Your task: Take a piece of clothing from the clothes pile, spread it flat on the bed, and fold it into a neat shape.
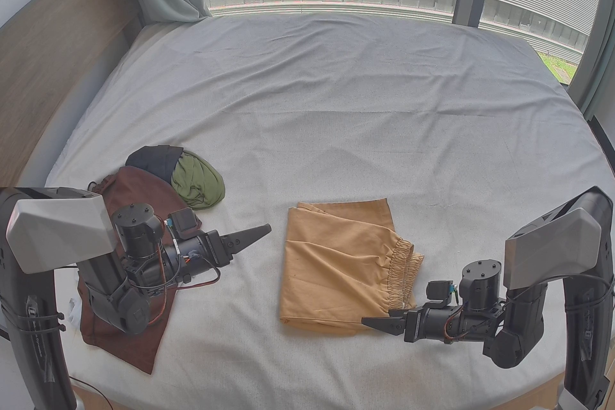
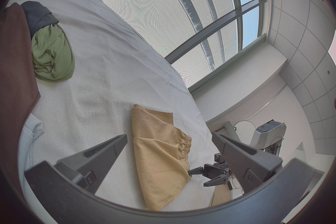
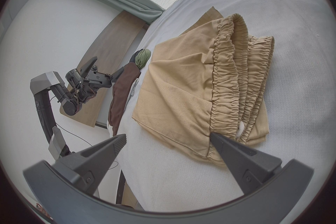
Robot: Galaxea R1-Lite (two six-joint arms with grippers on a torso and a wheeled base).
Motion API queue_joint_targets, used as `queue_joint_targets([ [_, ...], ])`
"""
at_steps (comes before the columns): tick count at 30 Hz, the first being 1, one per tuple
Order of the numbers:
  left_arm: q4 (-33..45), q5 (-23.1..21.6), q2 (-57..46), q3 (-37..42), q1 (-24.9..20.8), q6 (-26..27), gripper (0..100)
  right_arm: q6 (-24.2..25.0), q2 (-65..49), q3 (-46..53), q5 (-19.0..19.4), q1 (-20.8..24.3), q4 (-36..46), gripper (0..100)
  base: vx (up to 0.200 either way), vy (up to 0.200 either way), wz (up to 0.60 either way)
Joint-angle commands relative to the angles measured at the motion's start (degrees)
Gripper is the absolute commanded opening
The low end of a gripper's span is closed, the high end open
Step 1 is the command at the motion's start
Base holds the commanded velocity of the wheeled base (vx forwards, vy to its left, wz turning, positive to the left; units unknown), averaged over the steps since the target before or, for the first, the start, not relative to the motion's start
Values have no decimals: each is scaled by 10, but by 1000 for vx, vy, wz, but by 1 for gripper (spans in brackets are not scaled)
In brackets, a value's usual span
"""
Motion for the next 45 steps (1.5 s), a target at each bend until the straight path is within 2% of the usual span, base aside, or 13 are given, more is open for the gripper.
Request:
queue_joint_targets([
  [1,-1,0,0,0,0,0,100,0,12,0,-1,-2,1,100,0,0,0],
  [6,-1,0,0,0,0,0,100,0,-35,20,-1,-4,2,100,0,0,0],
  [13,-1,0,0,0,0,-1,100,-3,-99,52,1,-39,5,100,0,0,0],
  [19,-1,1,1,0,0,-1,100,-40,-77,53,1,-77,6,100,0,0,0],
  [20,-1,1,1,0,0,-1,100,-63,-55,51,1,-91,5,100,0,0,0],
  [22,-1,0,1,0,0,-1,100,-80,-34,49,2,-98,5,100,0,0,0],
  [27,-1,1,1,0,0,-1,100,-84,-7,39,2,-100,4,100,0,0,0],
  [38,-1,1,6,-1,1,-1,100,-61,31,-1,2,-78,3,100,0,0,0],
  [42,-1,1,4,-1,1,-1,100,-7,31,-43,1,-48,3,100,0,0,0],
  [45,-1,1,4,-1,1,-1,100,13,31,-45,0,-32,2,100,0,0,0],
])
